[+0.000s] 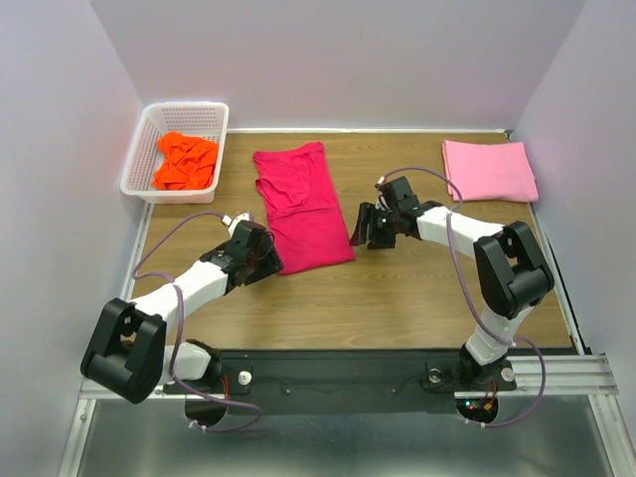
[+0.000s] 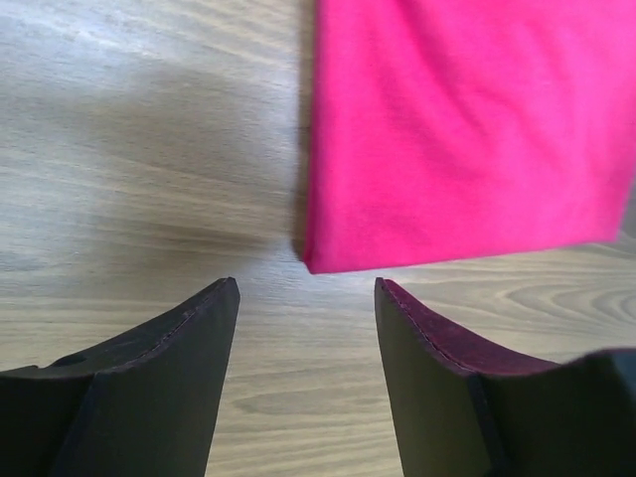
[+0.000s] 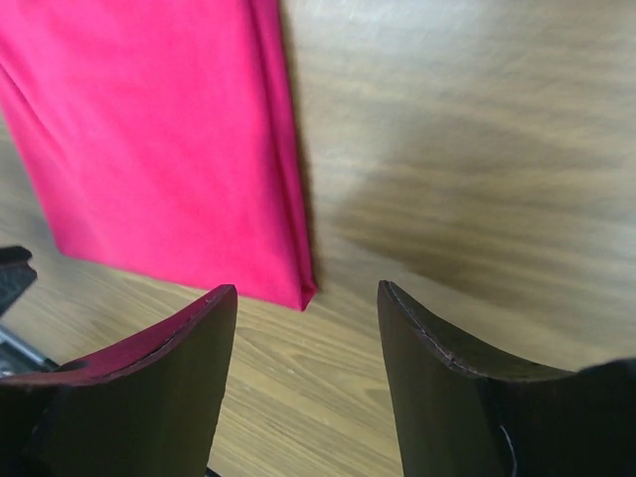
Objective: Fold and stack the t-shirts
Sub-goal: Fold the tshirt
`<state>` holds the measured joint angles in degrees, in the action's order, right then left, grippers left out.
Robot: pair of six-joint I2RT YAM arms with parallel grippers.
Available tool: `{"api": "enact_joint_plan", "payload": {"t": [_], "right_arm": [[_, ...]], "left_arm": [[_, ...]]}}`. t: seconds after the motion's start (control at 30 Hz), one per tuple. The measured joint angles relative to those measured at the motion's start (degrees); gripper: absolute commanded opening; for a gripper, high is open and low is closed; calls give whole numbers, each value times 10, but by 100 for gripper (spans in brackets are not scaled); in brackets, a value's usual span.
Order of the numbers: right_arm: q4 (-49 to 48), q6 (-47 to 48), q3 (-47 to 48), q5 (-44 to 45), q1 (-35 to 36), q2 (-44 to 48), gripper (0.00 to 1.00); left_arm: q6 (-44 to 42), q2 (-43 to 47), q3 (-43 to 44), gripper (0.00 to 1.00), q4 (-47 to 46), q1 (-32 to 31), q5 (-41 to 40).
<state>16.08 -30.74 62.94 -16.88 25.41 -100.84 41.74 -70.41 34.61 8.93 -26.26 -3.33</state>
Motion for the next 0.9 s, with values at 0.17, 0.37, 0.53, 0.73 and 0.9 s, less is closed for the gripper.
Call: {"api": "enact_joint_plan", "payload": {"t": [0.17,0.37,0.53,0.73,0.9], "right_arm": [[24,3,0,35,38,0,68],[44,5,0,69,47,3,70],[52,5,2,84,53,3,70],[65,5,11,94,67,3,70],[80,0,40,110,76,3,69]], "left_arm": [[-6,-45,4,65,3,-10,-20],[-18,-84,34,60,6,-22,-35],[-28,-108,52,48,6,-23,-45],[-34,-124,61,48,9,-35,-56],[-38,-138,78,41,30,-50,-71]]}}
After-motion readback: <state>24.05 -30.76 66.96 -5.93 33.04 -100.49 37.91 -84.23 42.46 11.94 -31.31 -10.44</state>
